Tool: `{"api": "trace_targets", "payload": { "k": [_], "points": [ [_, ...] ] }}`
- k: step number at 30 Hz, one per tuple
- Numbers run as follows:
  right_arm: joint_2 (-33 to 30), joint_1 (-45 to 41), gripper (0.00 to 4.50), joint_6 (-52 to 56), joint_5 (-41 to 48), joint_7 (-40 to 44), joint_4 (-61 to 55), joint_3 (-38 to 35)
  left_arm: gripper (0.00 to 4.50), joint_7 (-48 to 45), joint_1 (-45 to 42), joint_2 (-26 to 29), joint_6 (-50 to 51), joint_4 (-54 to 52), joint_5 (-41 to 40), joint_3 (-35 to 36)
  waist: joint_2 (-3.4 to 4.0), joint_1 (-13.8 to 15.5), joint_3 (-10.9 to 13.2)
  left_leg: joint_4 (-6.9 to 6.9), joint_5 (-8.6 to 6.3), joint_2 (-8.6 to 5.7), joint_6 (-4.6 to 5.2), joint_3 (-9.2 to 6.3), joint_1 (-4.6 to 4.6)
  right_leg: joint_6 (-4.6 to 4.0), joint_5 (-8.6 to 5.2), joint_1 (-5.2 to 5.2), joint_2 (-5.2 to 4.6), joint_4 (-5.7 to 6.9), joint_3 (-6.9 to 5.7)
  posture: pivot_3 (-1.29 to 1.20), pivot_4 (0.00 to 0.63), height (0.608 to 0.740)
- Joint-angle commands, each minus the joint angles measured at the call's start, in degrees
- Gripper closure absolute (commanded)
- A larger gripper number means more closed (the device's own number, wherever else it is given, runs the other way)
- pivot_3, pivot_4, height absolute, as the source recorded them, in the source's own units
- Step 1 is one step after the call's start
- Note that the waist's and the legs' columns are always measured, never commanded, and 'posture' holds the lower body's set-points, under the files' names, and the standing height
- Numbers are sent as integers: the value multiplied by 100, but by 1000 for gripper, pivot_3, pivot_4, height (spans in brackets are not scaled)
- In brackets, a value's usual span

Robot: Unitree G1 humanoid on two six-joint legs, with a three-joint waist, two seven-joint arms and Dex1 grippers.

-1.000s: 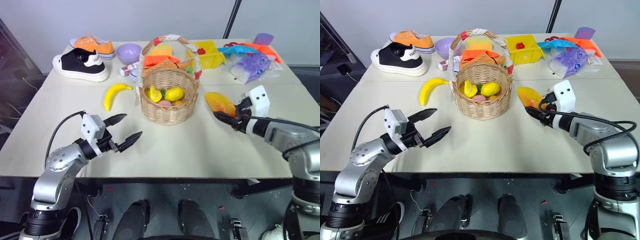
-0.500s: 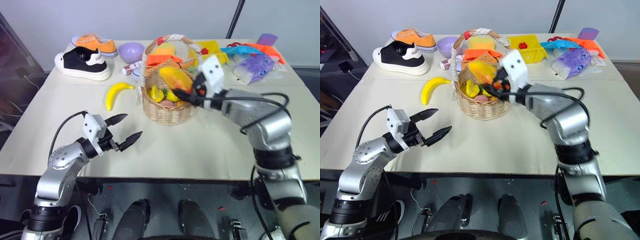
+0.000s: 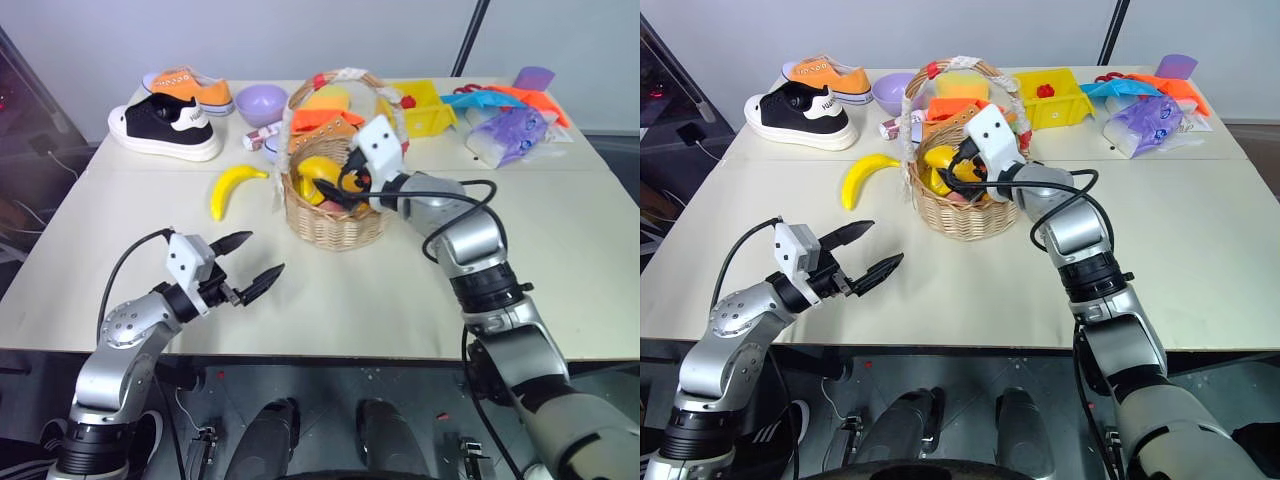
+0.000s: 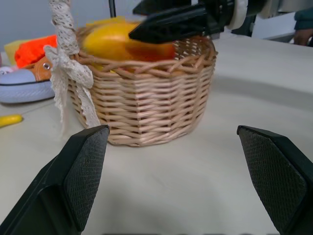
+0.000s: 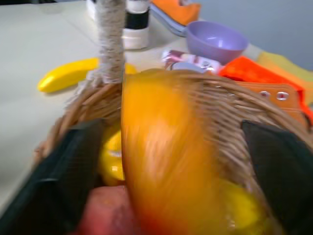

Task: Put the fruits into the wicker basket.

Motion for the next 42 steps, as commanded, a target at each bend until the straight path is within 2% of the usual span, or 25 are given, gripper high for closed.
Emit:
{"api": "trace_targets", "payload": {
  "k": [1, 6, 11, 14, 16, 21, 25, 31, 36, 42],
  "points": [
    [-152, 205, 21, 132, 346, 222, -1074, -431, 0, 251, -171, -10, -180, 90, 181, 203, 0, 4, 0, -2, 0, 0, 0, -1, 0, 0, 0, 0, 0, 0, -1, 0, 150, 740],
    [-422, 1093, 21, 253, 1280, 878, -2292, -1091, 0, 674, -252, 20, -313, 469, 565, 390, -1, 20, -1, 1, 0, -1, 0, -1, 0, 0, 0, 4, -1, -2, -1, 0, 150, 740],
    [-897, 2117, 21, -279, 1415, 1429, -2928, -1272, 0, 1272, -402, 56, -377, 859, 985, 665, -1, 12, 0, 5, 0, -1, 1, -2, 2, 1, 0, 9, -1, -1, -3, 0, 150, 740],
    [-1225, 3010, 21, -860, 1270, 1828, -3323, -1257, 0, 1566, -424, 36, -455, 923, 1183, 790, -2, 20, -1, 4, 0, 0, 1, -2, 2, 2, -1, 9, -1, -2, -4, 0, 150, 740],
    [-1342, 3484, 21, -1147, 1147, 1870, -3436, -1315, 0, 1641, -400, -18, -487, 929, 1200, 828, -2, 15, -1, 4, -1, 0, 1, -1, 2, 3, -1, 10, -2, -3, -4, 0, 150, 740],
    [-1415, 3971, 21, -1391, 1125, 1798, -3404, -1463, 0, 1829, -415, -9, -492, 1106, 1352, 862, -5, 23, -1, 10, -1, 0, 0, 0, 6, 2, -1, 17, -3, -2, -2, 0, 150, 740],
    [-1510, 4049, 21, -1580, 1046, 1853, -3301, -1466, 0, 2277, -677, 8, -85, 1298, 1430, 1053, -8, 25, 0, 10, -1, 0, 0, -3, 6, 3, -1, 17, -2, -2, -4, 0, 150, 740],
    [-1430, 3962, 21, -1746, 938, 1757, -3142, -1313, 0, 2210, -1084, -40, 616, 1371, 1170, 927, -13, 27, 0, 11, -1, 0, 0, -3, 6, 3, -1, 19, -2, -1, -4, 0, 150, 740],
    [-1363, 3750, 21, -1933, 795, 1766, -2901, -1135, 0, 2292, -2383, 219, 1289, 2657, 1357, 832, -25, 43, -3, 21, 1, -3, -1, -16, 6, 4, 0, 27, 1, 0, -18, 0, 150, 740],
    [-1283, 3569, 21, -2264, 520, 1666, -2653, -1007, 0, 2106, -4081, 340, 929, 4925, 1973, 178, -27, 22, -2, 16, 2, -8, -2, -17, 6, 8, -1, 23, 0, 2, -19, 0, 150, 740]
  ]
}}
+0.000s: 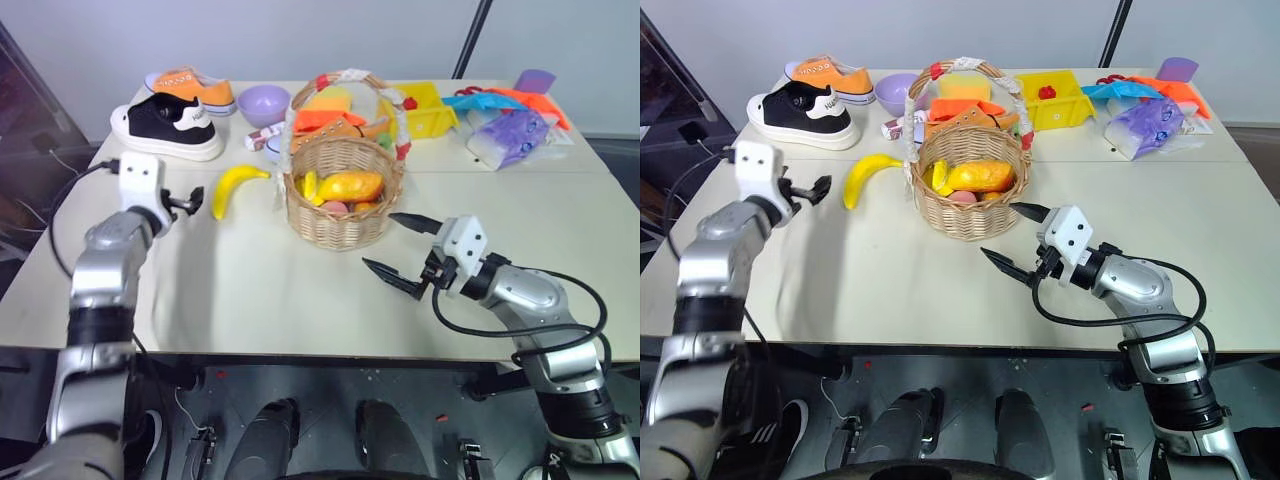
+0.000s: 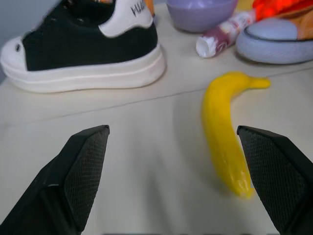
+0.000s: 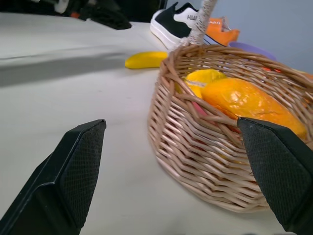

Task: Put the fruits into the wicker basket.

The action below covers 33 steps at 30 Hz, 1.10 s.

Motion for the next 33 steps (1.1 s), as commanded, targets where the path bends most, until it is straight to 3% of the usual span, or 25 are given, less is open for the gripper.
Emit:
{"api": "trace_targets", "payload": {
  "k": [1, 7, 15, 19, 23, 25, 30, 33],
  "points": [
    [67, -112, 21, -197, -62, -83, -65, -13, 0, -39, -716, -36, -394, 1150, 178, -73, -1, -1, 0, 0, 0, 0, 0, 0, 0, 0, 0, 0, 0, 0, 1, 0, 150, 740],
    [108, -83, 21, -191, -96, -198, -184, 14, 0, -365, -1853, -307, -874, 3260, 419, -321, -5, -11, 3, 1, 0, -1, 0, 0, -1, 2, 0, -2, -1, 4, 0, 0, 150, 740],
    [45, -51, 21, -159, -141, -307, -251, -28, 0, -591, -2062, -514, -1123, 4198, 533, -352, -12, -25, 7, 1, 0, -3, 0, 0, -1, 5, -2, -5, 0, 13, 1, 0, 150, 740],
    [39, -88, 0, -158, -115, -340, -252, -48, 1178, -527, -2019, -565, -1209, 4307, 501, -249, -13, -15, 6, 3, 1, -3, 0, 0, -1, 5, -2, -4, -1, 13, 2, 0, 150, 740],
    [46, -110, 0, -171, -128, -322, -221, 20, 3262, -376, -1993, -579, -1357, 4219, 478, -189, -13, -16, 6, 4, 1, -3, 0, 0, -1, 5, -2, -4, -1, 13, 2, 0, 150, 740],
    [48, -132, 0, -186, -153, -306, -199, 59, 4093, -365, -1927, -569, -1394, 4081, 489, -198, -13, -19, 6, 3, 1, -3, 0, 0, -1, 5, -2, -5, -1, 15, 2, 0, 150, 740],
    [38, -165, 0, -194, -128, -305, -148, 7, 4098, -330, -1514, -342, -1258, 3106, 456, -137, -13, -35, 6, 4, 1, -2, 0, 0, -1, 5, -2, -7, -1, 17, 4, 0, 150, 740],
    [71, -156, 0, -163, -28, -347, -144, -90, 4098, -444, -753, -185, -646, 1444, 105, 136, -13, -46, 6, 2, 1, 0, -1, 1, -1, 5, -2, -11, -1, 21, 7, 0, 150, 740]
  ]
}}
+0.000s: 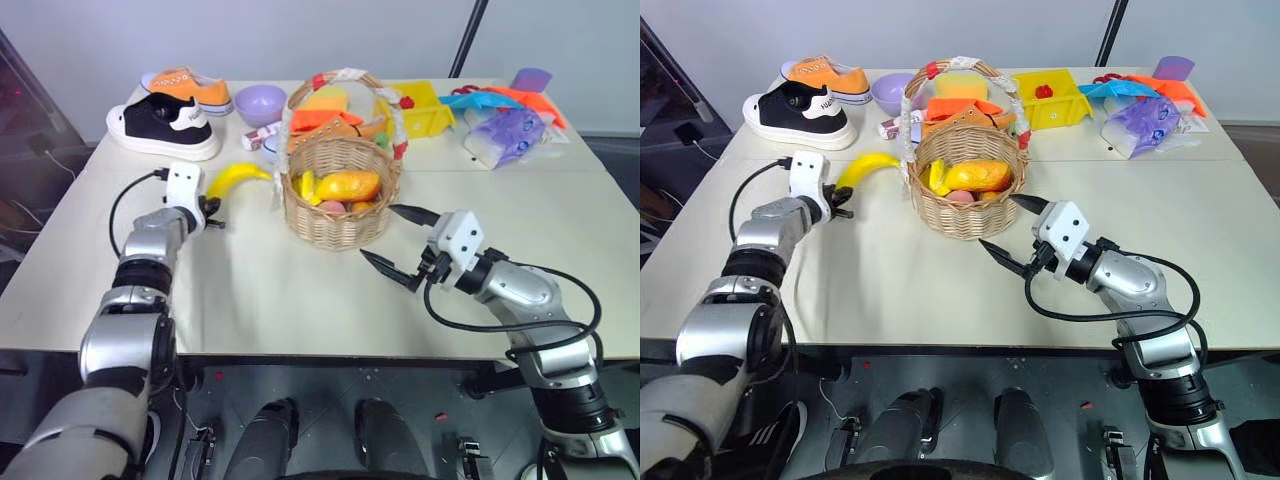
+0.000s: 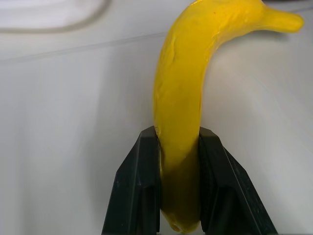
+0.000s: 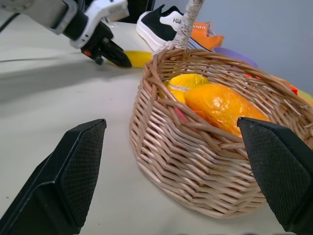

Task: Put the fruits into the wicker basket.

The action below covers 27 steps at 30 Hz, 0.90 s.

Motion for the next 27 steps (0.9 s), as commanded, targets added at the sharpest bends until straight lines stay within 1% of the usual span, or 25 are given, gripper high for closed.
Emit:
{"api": "trace_targets", "payload": {
  "k": [1, 3, 6, 8, 9, 10, 11, 12, 14, 16, 18, 21, 25, 27],
  "points": [
    [28, -41, 0, -46, 156, -33, -137, -221, 4098, -202, 862, 301, 772, -2346, -522, 427, 0, -12, 0, -1, 0, 1, 0, 0, 0, 0, 0, -1, 0, -1, 2, 0, 150, 740],
    [24, -20, 0, -53, 224, 5, -101, -270, 4098, -345, 1718, 533, 1379, -3782, -719, 568, 2, -24, -1, -3, 0, 3, 0, 3, 0, 0, 0, -3, -1, -1, 7, 0, 150, 740],
    [18, -43, 0, -46, 299, 43, -4, -334, 4098, -743, 3064, 1046, 2413, -5760, -1218, 861, 3, -35, -2, -9, -1, 6, -1, 7, 1, -2, 0, -8, -1, 0, 15, 0, 150, 740],
    [6, -71, 0, -73, 296, 76, 82, -346, 4098, -950, 3643, 1221, 2846, -6656, -1625, 1101, 3, 0, -2, -8, -1, 10, -1, 8, 1, -5, 1, -8, 1, 2, 16, 0, 150, 740],
    [9, -104, 0, -101, 302, 94, 145, -359, 4098, -1157, 3919, 1223, 2822, -7112, -1938, 1258, 3, 35, -2, -6, -1, 10, -2, 7, 2, -7, 1, -7, 0, 2, 16, 0, 150, 740],
    [25, -144, 0, -111, 335, 100, 213, -391, 4098, -1214, 4057, 1039, 2959, -7442, -2432, 1533, 3, 59, -2, -4, 0, 9, -2, 2, 2, -9, 2, -1, 0, 0, 10, 0, 150, 740],
    [37, -175, 0, -130, 379, 121, 272, -424, 4098, -1289, 4194, 901, 2907, -7737, -2727, 1669, 3, 89, -2, 0, -1, 9, -3, -1, 2, -11, 1, 6, -3, -4, 5, 0, 150, 740],
    [61, -192, 0, -151, 442, 148, 316, -456, 4098, -1361, 4283, 846, 2803, -7940, -2830, 1650, 2, 128, -3, 3, -1, 7, -3, -1, 3, -12, 1, 13, -6, -8, 3, 0, 150, 740],
    [102, -155, 0, -127, 570, 190, 320, -489, 4098, -1228, 4222, 704, 2817, -8156, -2851, 1384, 1, 167, -3, 6, -1, 7, -3, 2, 3, -22, -5, 18, -8, -16, 2, 0, 150, 740],
    [114, -129, 0, -98, 616, 208, 316, -494, 4098, -966, 3968, 421, 2954, -8248, -2999, 1127, 5, 174, -5, 6, 0, 6, -3, 3, 5, -23, -5, 18, -7, -15, 2, 0, 150, 740],
    [116, -156, 0, -103, 562, 153, 360, -490, 4098, -624, 3650, 125, 3037, -8157, -2891, 782, 3, 172, -6, 6, 0, 5, -3, 3, 5, -11, 1, 19, -6, -14, 1, 0, 150, 740],
    [151, -223, 0, -45, 582, 75, 337, -500, 4098, -137, 3095, -262, 2941, -7687, -2509, 359, 2, 149, -6, 7, 0, 4, -4, 8, 5, -9, 2, 18, -4, -11, 3, 0, 150, 740],
    [152, -204, 0, -4, 502, 4, 247, -443, 4098, 49, 2164, -780, 2549, -6993, -2073, -369, 1, 155, -6, 6, 2, 6, -4, 8, 7, -9, 2, 15, 1, -6, 2, 0, 150, 740],
    [181, -178, 0, 60, 482, -86, 184, -425, 4098, 194, 1700, -1009, 2451, -6572, -1904, -512, 1, 160, -5, 6, 2, 4, -5, 11, 6, -8, 2, 16, 0, -10, 3, 0, 150, 740]
  ]
}}
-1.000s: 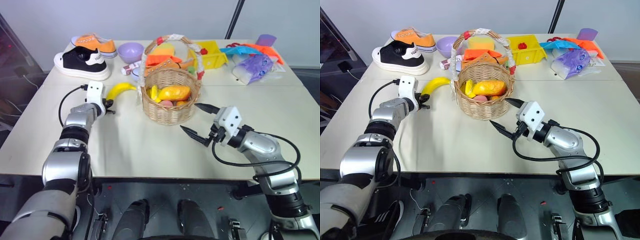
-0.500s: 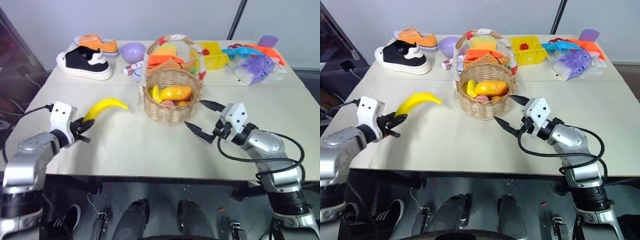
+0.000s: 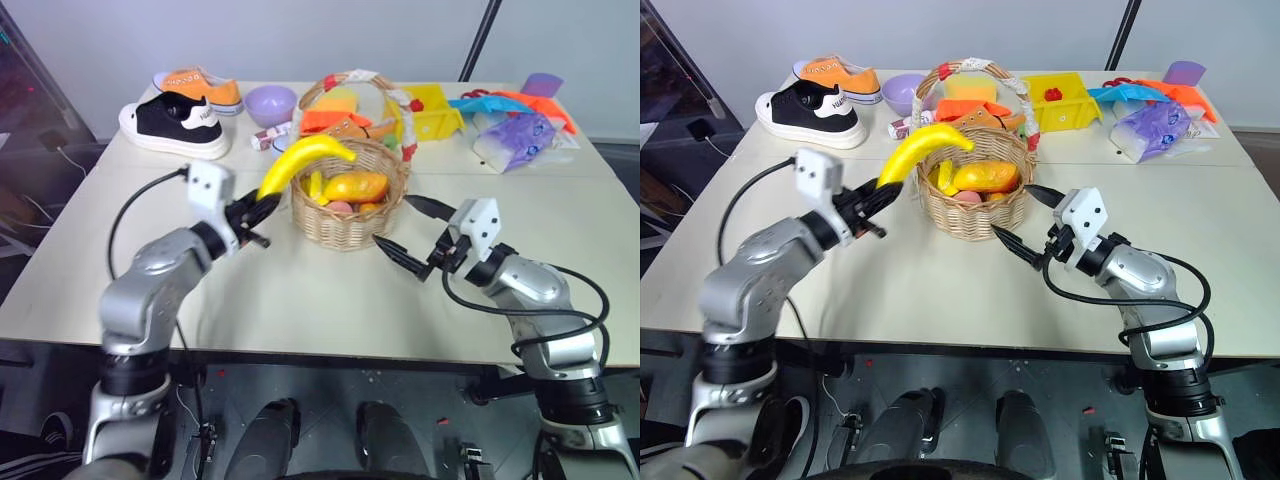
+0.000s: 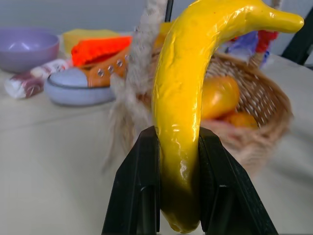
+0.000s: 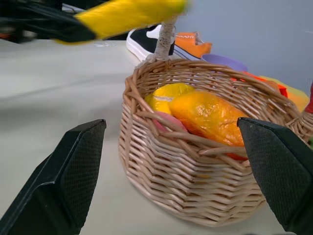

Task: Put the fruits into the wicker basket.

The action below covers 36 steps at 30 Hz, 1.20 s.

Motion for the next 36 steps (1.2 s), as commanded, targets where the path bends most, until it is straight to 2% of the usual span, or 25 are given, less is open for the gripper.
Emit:
{"api": "trace_targets", "payload": {
  "k": [1, 5, 8, 13, 16, 20, 28, 30, 32, 36],
  "points": [
    [65, -21, 0, 39, -24, -160, -277, -16, 4098, 248, -731, -291, -356, 573, 364, -279, -2, 4, 1, 0, 0, -1, 0, 2, 0, 0, 0, 1, -1, -2, 1, 0, 150, 740],
    [128, 22, 0, 100, -103, -283, -415, 98, 4098, 374, -1277, -504, -484, 1413, 704, -510, -1, -34, 1, -1, 0, 0, 0, 4, 1, 1, 0, -3, 1, 1, 2, 0, 150, 740],
    [116, 42, 0, 170, -90, -357, -487, 62, 4098, 655, -1606, -775, -533, 1898, 674, -241, -1, -38, 1, -1, 1, 1, 0, 2, 1, 2, 0, -3, 1, 2, 1, 0, 150, 740],
    [67, 82, 0, 210, -130, -415, -570, 43, 1657, 535, -1667, -834, -614, 2050, 800, -411, -2, -38, 1, -1, 1, 0, 0, 2, 0, 3, 0, -4, 1, 3, 1, 0, 150, 740],
    [77, 57, 0, 242, -105, -421, -580, 37, 212, 353, -1587, -930, -576, 1747, 626, -437, -2, -31, 1, 0, 1, -1, 0, 2, 0, 3, 0, -3, 1, 2, 1, 0, 150, 740],
    [129, -19, 0, 201, -121, -462, -449, 16, 212, -10, -1261, -864, -621, 1081, 409, -441, -2, -43, 1, -1, 1, 0, -1, 2, -1, 3, 0, -4, 1, 2, 2, 0, 150, 740],
    [414, -245, 0, 72, -236, -1019, -41, -278, 212, -693, 123, -66, -325, -634, -277, -145, 1, -142, 0, -6, 2, 4, -3, 1, 3, 1, -1, -5, 2, 6, 4, 0, 150, 740],
    [365, -229, 0, 109, -118, -1034, -19, -462, 212, -973, 932, 545, -1074, -833, 261, -50, 3, -146, -1, -6, 3, 4, -3, -1, 3, 1, -1, -6, 2, 6, 4, 0, 150, 740],
    [346, -295, 0, 186, -15, -1093, 68, -620, 212, -1154, 1543, 890, -1544, -908, 438, 145, 10, -168, -4, -17, 2, 6, -3, 11, 11, 0, -1, -5, 2, 5, 14, 0, 150, 740],
    [403, -732, 0, 191, -55, -1182, 582, -682, 212, -1357, 2256, 859, -1970, -939, -97, 819, 10, -112, -3, -9, 2, 6, -2, 13, 13, -8, -4, 1, 0, 3, 16, 0, 150, 740]
  ]
}}
